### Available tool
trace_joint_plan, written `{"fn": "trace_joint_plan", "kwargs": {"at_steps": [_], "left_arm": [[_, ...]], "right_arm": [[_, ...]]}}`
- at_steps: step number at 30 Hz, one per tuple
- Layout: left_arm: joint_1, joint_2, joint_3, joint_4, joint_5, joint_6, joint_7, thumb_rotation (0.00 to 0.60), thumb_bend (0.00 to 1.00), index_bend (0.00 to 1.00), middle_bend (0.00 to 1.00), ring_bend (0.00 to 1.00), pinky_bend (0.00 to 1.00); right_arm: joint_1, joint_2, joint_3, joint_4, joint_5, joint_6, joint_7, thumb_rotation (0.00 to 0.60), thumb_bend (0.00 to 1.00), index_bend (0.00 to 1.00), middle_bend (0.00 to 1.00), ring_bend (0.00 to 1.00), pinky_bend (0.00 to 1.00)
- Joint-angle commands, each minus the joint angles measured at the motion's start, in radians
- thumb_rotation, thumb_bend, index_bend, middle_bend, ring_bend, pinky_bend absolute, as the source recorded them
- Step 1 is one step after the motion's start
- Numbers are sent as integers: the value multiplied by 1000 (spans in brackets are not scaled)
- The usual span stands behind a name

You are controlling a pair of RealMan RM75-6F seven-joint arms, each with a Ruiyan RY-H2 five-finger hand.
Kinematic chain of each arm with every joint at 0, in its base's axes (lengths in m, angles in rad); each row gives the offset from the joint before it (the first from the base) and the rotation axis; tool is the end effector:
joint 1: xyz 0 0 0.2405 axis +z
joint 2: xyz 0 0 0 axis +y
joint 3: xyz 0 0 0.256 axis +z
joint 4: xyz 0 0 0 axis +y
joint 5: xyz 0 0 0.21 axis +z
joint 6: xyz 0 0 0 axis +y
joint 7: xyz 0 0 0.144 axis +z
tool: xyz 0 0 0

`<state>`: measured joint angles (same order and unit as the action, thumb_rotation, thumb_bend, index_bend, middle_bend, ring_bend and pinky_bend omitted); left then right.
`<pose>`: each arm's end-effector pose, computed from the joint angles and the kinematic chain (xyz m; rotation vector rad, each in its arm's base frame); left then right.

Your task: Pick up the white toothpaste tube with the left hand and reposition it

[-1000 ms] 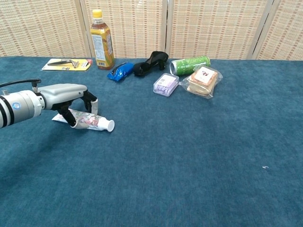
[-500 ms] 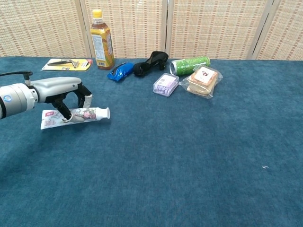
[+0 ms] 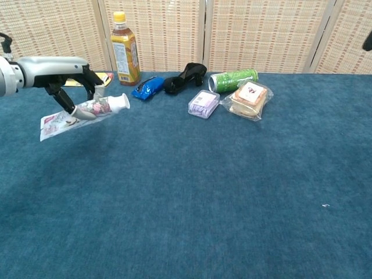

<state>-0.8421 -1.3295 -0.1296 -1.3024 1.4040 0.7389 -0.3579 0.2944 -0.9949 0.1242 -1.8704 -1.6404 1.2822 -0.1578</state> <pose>-0.1756 0.3975 0.0478 -1.9548 -1.1416 -0.9725 -0.2041 -0.2354 0.1517 1.7495 -0.7139 1.0442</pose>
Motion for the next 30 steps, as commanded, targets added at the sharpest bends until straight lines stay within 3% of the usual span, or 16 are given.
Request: {"fn": "trace_joint_plan", "kwargs": {"at_steps": [1, 14, 30], "left_arm": [[-24, 59, -20, -58, -5, -37, -52, 567, 469, 584, 656, 415, 93], [-98, 182, -29, -246, 80, -118, -234, 560, 469, 583, 656, 416, 93], [-221, 165, -26, -227, 120, -229, -432, 557, 469, 584, 661, 416, 98]], "right_arm": [[59, -5, 15, -26, -39, -53, -3, 600, 380, 338, 317, 139, 63], [215, -85, 46, -39, -110, -167, -119, 600, 386, 338, 223, 12, 33], [314, -204, 62, 44, -166, -180, -260, 600, 371, 379, 142, 0, 0]]}}
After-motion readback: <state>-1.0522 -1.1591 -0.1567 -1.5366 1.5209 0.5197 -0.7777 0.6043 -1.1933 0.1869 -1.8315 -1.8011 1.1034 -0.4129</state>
